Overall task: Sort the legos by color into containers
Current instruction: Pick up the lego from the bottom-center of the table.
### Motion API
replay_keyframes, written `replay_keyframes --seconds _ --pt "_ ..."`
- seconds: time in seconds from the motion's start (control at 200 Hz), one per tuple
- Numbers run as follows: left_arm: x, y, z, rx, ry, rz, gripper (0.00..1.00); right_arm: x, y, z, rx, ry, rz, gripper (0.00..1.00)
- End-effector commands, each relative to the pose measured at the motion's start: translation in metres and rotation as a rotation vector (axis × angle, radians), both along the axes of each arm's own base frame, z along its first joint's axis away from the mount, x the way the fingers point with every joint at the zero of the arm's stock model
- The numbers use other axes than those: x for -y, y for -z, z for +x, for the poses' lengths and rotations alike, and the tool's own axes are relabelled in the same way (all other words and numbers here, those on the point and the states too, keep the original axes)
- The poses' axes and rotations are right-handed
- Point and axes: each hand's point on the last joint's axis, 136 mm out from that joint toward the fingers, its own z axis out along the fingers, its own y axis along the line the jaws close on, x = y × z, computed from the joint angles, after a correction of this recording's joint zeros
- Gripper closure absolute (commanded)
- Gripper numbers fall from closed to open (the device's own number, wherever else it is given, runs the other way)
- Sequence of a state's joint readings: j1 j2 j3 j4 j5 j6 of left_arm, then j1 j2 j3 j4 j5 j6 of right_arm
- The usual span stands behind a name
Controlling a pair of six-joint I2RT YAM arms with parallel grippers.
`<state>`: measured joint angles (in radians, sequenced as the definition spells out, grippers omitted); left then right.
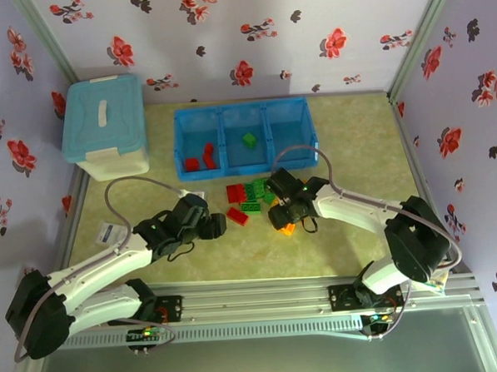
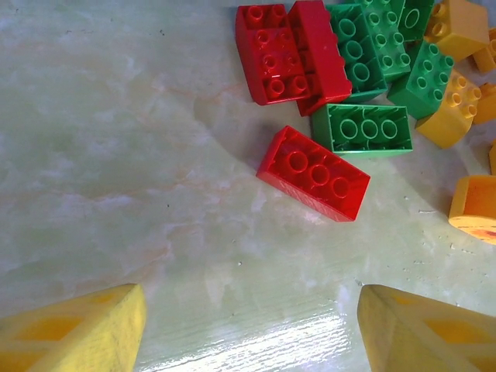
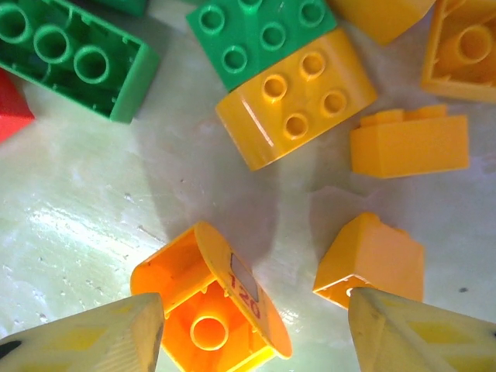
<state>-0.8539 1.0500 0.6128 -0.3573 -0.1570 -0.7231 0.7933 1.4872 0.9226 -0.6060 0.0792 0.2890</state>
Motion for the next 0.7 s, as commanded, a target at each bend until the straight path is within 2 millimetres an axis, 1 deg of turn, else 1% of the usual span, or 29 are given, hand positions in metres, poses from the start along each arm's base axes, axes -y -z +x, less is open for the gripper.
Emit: replay_keyframes --seconds 0.0,0.25,0.415,0.52,0.635,0.695 --pt "0.008 -0.012 0.005 0.028 0.011 -0.023 0.28 -0.015 0.002 -0.005 -0.01 -0.022 0.052 0.36" --pt "0.007 -0.009 0.004 0.025 0.007 -0.021 0.28 -0.018 0.027 -0.015 -0.059 -0.02 0.021 0.37" --pt "0.004 -0.004 0.002 0.02 0.006 -0.017 0.29 -0.016 0.035 -0.019 -0.056 -0.021 -0.031 0.4" --pt "0.003 -0.002 0.001 0.019 0.003 -0.019 0.29 -0.016 0.036 -0.02 -0.05 -0.012 -0.044 0.49" --pt "0.002 -0.001 0.0 0.019 -0.001 -0.02 0.29 -0.017 0.031 -0.017 -0.03 0.0 -0.055 0.68" --pt "0.001 -0.001 0.0 0.02 -0.002 -0.017 0.3 -0.016 0.026 -0.014 -0.011 0.008 -0.06 0.75"
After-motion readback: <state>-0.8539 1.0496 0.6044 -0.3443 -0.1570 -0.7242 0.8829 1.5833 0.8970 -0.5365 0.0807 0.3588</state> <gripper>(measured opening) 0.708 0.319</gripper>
